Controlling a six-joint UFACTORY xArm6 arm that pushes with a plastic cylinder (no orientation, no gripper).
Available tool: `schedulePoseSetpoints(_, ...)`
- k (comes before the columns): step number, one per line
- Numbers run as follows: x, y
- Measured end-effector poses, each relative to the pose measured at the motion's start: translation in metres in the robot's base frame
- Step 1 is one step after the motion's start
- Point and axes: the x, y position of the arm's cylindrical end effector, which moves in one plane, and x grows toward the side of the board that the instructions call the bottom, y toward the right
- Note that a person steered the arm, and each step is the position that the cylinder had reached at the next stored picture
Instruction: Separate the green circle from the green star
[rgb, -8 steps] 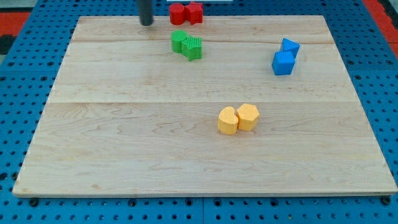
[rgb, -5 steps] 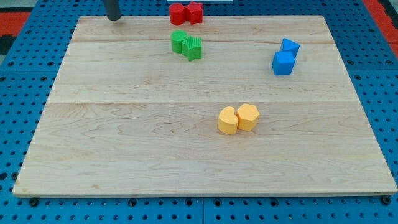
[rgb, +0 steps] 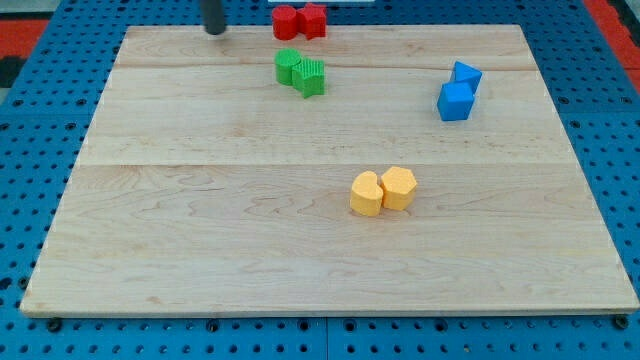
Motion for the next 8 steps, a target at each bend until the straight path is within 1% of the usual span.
schedulePoseSetpoints(1, 0.050, 0.053)
schedulePoseSetpoints(3, 0.072, 0.132)
schedulePoseSetpoints(4, 0.078, 0.150)
schedulePoseSetpoints(5, 0.079, 0.156)
schedulePoseSetpoints(6, 0.096, 0.119)
schedulePoseSetpoints(7, 0.103, 0.055)
schedulePoseSetpoints(8, 0.095, -0.002)
